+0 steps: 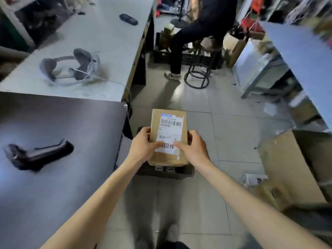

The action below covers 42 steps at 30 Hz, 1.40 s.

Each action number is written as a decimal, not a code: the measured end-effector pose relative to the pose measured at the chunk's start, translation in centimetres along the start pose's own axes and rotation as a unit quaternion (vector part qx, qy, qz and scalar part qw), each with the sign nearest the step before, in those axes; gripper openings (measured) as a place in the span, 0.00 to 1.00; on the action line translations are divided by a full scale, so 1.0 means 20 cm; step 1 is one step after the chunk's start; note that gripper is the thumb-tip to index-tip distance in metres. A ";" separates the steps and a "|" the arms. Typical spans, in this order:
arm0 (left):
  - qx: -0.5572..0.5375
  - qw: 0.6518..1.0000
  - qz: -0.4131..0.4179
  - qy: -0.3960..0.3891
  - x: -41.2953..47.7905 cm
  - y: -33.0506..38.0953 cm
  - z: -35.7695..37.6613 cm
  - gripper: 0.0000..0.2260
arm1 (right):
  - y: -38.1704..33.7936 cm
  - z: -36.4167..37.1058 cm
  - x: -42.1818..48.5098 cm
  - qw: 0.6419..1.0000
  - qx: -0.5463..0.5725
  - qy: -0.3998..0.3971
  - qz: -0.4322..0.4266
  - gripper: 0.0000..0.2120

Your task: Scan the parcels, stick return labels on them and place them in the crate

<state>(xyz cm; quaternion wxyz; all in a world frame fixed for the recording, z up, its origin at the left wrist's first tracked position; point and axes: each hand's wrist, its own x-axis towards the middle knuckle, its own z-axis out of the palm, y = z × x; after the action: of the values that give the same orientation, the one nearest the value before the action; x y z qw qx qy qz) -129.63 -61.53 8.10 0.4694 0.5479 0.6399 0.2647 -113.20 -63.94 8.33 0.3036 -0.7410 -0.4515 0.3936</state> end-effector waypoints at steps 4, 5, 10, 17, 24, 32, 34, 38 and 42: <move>0.004 1.000 0.000 -0.010 0.17 0.03 0.14 0.27 | 0.09 -0.07 0.19 1.000 0.009 0.007 0.020 0.16; 0.004 1.000 -0.002 -0.007 0.22 0.03 0.16 0.27 | 0.10 -0.07 0.24 1.000 0.010 0.005 0.022 0.16; -0.006 1.000 -0.029 -0.007 0.58 -0.01 0.20 0.27 | 0.09 0.02 0.60 0.998 -0.014 -0.006 0.054 0.14; 0.002 0.998 -0.045 -0.041 1.21 -0.11 0.29 0.29 | 0.11 0.18 1.20 0.996 -0.048 0.007 0.075 0.12; 0.038 0.990 -0.110 -0.079 1.62 -0.44 0.56 0.30 | 0.52 0.39 1.69 0.983 -0.090 -0.008 0.158 0.16; 0.346 0.928 -0.074 -0.116 1.95 -1.10 0.99 0.27 | 1.34 0.84 2.06 0.966 -0.152 -0.059 0.203 0.17; 0.422 0.893 -0.023 -0.155 2.01 -1.27 1.08 0.24 | 1.53 0.99 2.14 0.961 -0.146 -0.072 0.225 0.17; 0.484 0.852 0.032 -0.197 2.12 -1.58 1.23 0.22 | 1.83 1.27 2.28 0.959 -0.133 -0.053 0.246 0.21; 0.483 0.853 0.047 -0.189 2.17 -1.79 1.33 0.24 | 2.03 1.40 2.36 0.960 -0.134 -0.038 0.244 0.20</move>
<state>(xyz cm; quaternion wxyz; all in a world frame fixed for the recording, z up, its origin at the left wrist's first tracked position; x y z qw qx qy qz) -120.42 -34.24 -47.14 0.2444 0.7748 0.5593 -0.1649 -106.44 -35.05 -53.05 0.0789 -0.8469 -0.3165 0.4201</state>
